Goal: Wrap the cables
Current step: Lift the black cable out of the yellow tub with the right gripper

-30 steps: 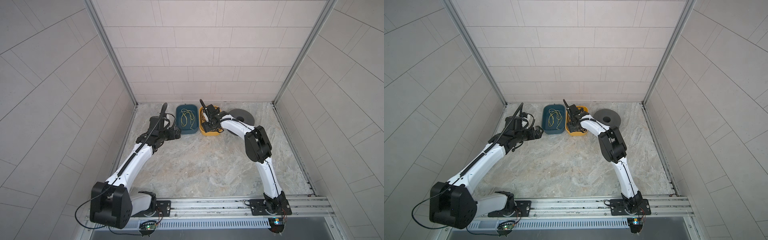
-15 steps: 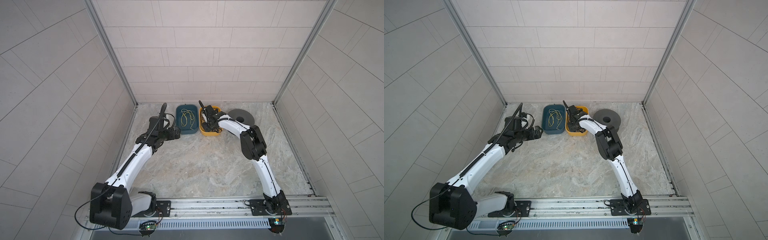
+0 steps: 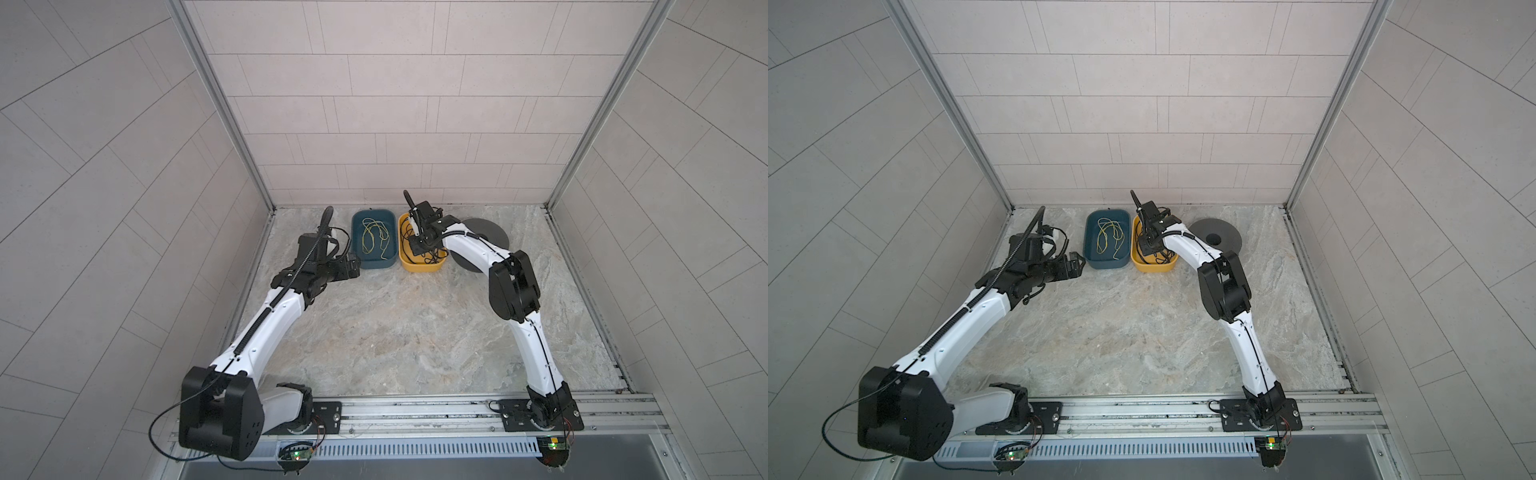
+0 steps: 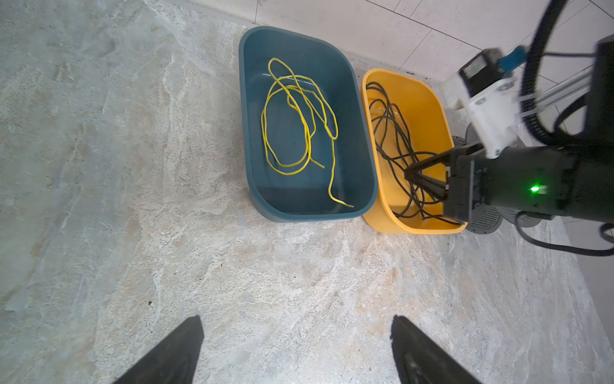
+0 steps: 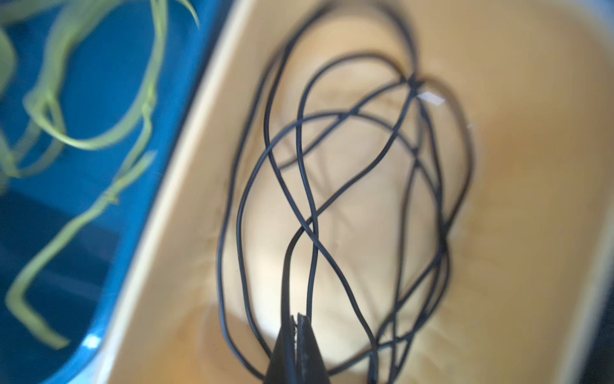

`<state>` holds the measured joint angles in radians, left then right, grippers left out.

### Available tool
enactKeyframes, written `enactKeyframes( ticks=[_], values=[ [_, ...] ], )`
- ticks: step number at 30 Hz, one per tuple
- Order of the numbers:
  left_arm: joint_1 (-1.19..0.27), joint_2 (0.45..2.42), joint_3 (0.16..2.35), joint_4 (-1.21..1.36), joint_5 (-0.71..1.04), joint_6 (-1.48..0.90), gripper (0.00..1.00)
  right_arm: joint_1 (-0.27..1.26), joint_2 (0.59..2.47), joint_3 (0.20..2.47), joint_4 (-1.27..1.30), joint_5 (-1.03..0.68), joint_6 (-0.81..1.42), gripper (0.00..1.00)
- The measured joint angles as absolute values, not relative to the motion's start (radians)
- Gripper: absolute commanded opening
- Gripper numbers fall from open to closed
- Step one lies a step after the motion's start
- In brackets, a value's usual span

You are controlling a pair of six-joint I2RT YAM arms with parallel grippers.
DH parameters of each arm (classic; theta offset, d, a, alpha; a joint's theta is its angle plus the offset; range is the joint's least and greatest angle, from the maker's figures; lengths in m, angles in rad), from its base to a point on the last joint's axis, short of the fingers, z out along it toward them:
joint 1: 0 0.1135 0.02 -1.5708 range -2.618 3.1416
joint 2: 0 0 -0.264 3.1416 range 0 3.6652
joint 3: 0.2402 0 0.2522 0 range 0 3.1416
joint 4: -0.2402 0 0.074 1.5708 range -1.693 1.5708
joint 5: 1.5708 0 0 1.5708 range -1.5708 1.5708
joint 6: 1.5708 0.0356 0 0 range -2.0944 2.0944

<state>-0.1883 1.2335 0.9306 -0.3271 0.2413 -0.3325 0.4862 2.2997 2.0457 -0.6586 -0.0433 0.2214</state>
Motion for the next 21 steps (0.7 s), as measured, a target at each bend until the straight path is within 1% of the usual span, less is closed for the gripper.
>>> enactKeyframes(
  ticks=[10, 21],
  values=[
    [-0.188, 1.232, 0.931, -0.327, 0.238, -0.332, 0.94, 0.491, 2.008, 1.938, -0.582, -0.064, 0.217, 0.0],
    [-0.188, 1.207, 0.931, -0.326, 0.244, -0.332, 0.9, 0.535, 1.773, 1.819, -0.605, -0.096, 0.209, 0.0]
  ],
)
